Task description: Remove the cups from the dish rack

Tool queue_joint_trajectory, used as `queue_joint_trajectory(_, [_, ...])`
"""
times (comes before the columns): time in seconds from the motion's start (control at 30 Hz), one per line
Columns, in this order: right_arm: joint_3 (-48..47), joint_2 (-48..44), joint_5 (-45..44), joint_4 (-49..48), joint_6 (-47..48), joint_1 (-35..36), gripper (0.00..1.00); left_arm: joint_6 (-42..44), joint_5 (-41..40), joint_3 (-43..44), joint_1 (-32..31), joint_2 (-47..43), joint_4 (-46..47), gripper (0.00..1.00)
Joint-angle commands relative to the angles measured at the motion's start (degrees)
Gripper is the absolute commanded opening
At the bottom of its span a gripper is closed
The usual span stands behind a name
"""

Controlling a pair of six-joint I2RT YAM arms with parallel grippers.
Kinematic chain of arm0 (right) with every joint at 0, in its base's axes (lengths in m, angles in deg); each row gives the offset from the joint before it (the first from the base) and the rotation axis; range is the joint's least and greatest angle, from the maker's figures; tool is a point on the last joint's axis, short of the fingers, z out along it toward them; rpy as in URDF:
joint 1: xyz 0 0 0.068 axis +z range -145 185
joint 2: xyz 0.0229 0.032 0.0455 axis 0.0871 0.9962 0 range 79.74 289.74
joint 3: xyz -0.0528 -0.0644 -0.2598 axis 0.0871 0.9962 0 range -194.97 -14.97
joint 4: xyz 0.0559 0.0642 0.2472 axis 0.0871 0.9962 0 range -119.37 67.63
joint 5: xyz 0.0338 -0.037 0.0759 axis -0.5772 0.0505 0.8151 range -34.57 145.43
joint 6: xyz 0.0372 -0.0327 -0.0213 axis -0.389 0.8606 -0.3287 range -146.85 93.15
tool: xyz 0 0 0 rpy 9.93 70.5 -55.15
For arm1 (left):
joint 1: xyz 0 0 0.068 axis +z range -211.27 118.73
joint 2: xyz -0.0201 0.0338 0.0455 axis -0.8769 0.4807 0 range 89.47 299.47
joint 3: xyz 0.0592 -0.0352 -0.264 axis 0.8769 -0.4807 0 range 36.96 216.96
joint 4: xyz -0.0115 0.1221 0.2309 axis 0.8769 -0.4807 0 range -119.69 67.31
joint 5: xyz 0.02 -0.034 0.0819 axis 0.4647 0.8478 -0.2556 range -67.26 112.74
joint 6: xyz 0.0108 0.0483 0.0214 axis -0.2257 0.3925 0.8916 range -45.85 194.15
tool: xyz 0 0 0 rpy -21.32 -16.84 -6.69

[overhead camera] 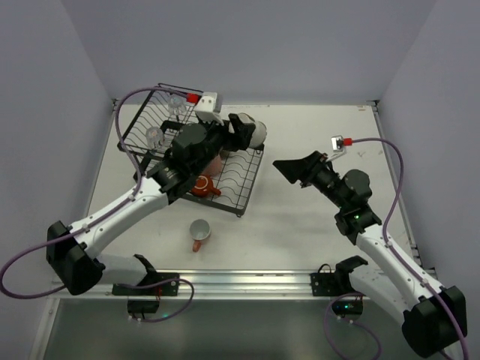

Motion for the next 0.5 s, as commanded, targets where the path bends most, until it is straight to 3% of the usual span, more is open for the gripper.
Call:
queue_joint_trajectory(0.0, [0.57,-1.94,3.61,-13.51,-7.59,-0.03,0.82,-8.38,8.55,-5.85,0.22,-5.73,8.08,0.60])
queue_joint_trajectory(0.17, [-0.83,-2.04,7.65,-16.87,-9.26,-0.11,0.82,-16.82,19.16,-9.04,0.22,-8.91,12.65,0.60])
queue_joint_trajectory(0.47, [-2.07,-0.45,11.96,-19.94,-12.61,-0.03,0.72,-22.45,25.78,-11.94,0.13,-9.18,17.75,0.60])
